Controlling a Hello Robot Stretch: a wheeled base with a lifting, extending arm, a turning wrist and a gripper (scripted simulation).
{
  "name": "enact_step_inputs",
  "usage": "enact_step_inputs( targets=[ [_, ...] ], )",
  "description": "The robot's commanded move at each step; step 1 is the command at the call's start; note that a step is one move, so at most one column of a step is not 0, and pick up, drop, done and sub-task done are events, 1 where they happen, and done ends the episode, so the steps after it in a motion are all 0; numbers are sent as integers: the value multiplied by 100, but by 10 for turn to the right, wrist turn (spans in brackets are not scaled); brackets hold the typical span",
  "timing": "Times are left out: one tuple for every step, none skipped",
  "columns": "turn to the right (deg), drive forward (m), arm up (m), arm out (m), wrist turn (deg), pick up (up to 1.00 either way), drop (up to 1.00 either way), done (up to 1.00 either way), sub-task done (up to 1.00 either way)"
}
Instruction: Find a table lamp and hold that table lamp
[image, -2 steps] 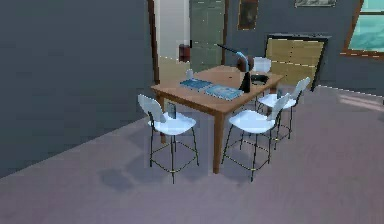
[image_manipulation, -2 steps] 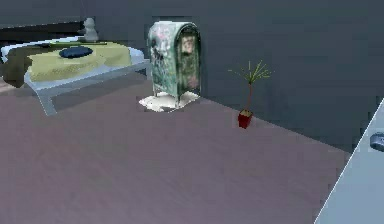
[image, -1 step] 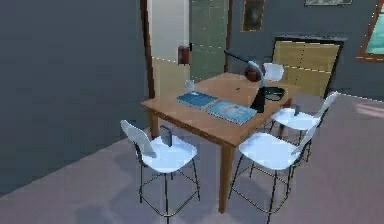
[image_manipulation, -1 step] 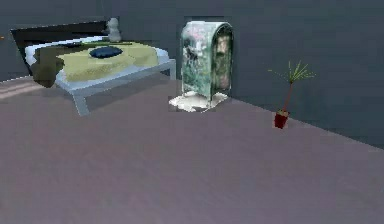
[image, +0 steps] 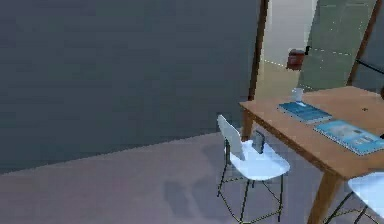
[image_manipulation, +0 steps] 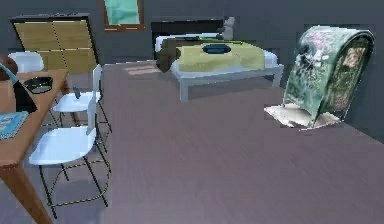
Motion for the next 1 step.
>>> enact_step_inputs(
  targets=[
    [0, 100, 0, 0, 0, 0, 0, 0, 0]
  ],
)
